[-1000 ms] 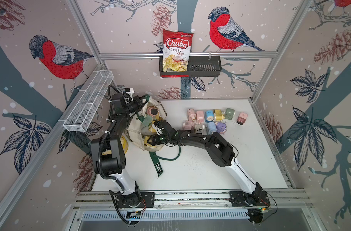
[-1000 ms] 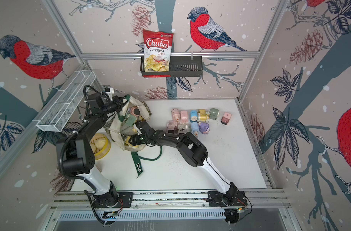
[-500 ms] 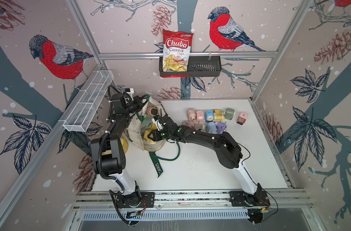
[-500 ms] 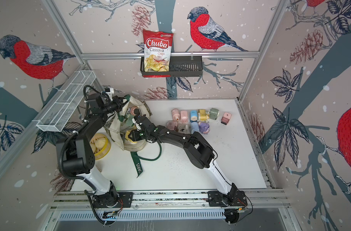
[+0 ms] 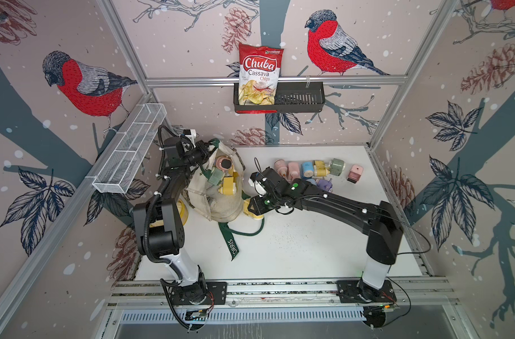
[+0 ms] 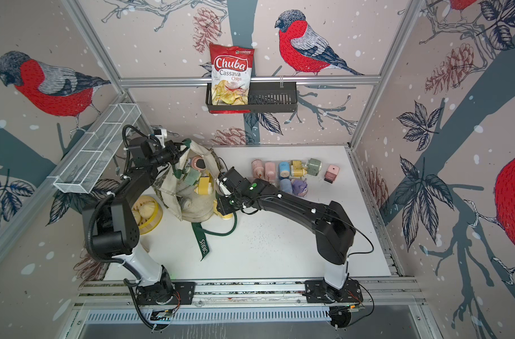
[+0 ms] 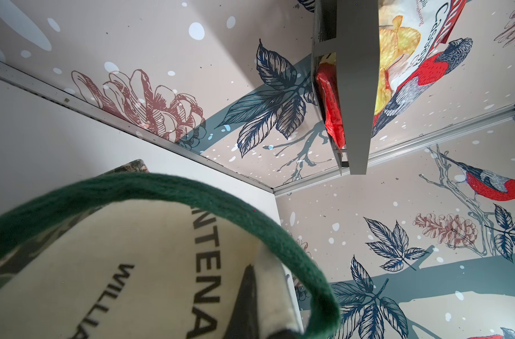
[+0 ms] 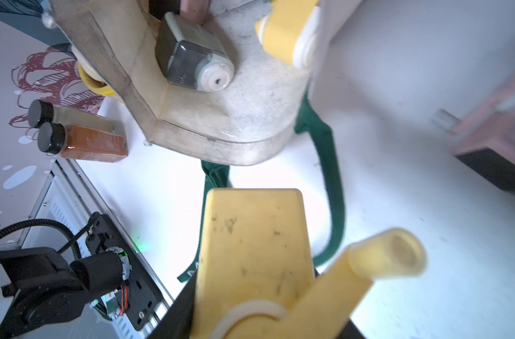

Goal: Take out the pencil sharpeners from the tote bags
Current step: Pick up the pencil sharpener from the canvas bag, then place the pencil sharpener at the center of the board.

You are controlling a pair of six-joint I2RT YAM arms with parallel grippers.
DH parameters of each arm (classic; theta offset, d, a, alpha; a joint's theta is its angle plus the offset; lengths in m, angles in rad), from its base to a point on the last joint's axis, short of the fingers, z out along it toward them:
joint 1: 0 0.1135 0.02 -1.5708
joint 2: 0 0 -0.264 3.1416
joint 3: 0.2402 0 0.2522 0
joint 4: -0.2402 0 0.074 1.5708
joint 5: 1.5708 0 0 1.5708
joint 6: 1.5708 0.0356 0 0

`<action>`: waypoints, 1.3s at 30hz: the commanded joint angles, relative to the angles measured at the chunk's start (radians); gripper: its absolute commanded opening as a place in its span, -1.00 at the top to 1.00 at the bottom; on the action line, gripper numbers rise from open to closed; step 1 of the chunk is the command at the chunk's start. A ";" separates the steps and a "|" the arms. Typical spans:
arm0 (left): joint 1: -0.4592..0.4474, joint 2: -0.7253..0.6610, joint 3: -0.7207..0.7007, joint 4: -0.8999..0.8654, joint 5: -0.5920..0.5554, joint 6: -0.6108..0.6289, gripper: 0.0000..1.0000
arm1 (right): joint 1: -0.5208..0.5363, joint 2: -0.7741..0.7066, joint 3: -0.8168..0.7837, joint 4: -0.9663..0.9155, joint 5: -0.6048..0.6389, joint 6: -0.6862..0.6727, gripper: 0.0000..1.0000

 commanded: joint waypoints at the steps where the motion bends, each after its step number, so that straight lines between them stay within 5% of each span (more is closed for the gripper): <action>1: 0.001 -0.003 0.008 0.111 0.038 -0.008 1.00 | -0.057 -0.086 -0.058 -0.227 0.046 -0.028 0.43; 9: -0.002 -0.009 0.008 0.108 0.034 -0.003 1.00 | -0.362 -0.306 -0.175 -0.414 0.158 -0.010 0.46; 16: -0.006 0.002 0.008 0.099 0.030 0.003 1.00 | -0.610 -0.327 -0.231 -0.416 0.287 -0.027 0.44; 30: -0.013 0.045 0.021 0.056 0.018 0.037 1.00 | -0.757 0.000 -0.033 -0.455 0.339 -0.023 0.47; 39: -0.013 0.046 0.035 0.025 0.013 0.057 1.00 | -0.857 0.113 0.020 -0.397 0.225 -0.078 0.56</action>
